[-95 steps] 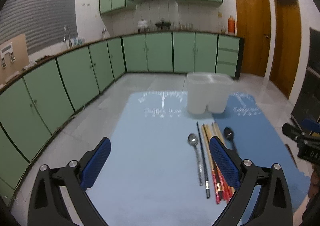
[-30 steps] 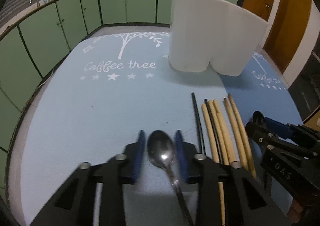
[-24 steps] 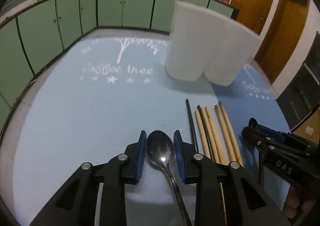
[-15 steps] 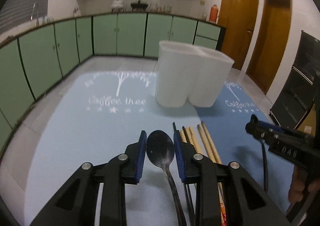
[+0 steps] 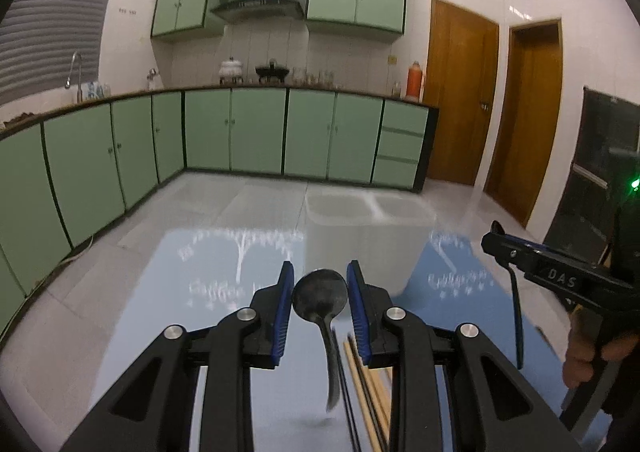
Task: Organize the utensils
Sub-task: 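Carry both spoons over the white holder and open both tools to drop them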
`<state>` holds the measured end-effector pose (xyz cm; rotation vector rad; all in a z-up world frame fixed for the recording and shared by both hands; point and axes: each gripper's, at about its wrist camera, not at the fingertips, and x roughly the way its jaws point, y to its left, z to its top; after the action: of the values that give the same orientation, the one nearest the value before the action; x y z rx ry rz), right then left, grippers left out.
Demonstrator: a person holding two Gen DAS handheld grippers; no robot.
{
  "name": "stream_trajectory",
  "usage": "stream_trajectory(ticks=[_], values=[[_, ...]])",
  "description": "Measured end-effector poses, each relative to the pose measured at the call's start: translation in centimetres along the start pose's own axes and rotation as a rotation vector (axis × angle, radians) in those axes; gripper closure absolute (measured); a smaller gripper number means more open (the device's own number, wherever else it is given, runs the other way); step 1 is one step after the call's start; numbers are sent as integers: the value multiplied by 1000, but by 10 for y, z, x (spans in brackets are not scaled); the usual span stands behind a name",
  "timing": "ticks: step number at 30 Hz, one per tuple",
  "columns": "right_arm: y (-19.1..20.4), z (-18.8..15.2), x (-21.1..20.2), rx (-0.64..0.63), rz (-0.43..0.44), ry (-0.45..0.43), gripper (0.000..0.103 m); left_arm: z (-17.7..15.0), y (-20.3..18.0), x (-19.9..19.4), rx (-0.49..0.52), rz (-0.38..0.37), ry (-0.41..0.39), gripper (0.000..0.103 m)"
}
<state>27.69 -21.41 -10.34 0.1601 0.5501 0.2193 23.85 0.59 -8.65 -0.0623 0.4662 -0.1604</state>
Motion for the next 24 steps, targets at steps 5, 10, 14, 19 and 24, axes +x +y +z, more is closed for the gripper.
stream_trajectory(ticks=[5,10,14,19,24], values=[[1,36,-1,5,18,-103,69,37,2,-5,-9,-20,-88,76],[-2,73,16,36,23,-191,69,84,1,-4,-15,-30,-195,76],[-2,93,37,45,9,-248,69,112,-2,6,-30,-31,-252,76],[-6,107,72,52,-17,-266,69,132,-1,40,-61,-37,-265,76],[-13,106,112,37,-62,-244,69,124,3,80,-74,-46,-210,76]])
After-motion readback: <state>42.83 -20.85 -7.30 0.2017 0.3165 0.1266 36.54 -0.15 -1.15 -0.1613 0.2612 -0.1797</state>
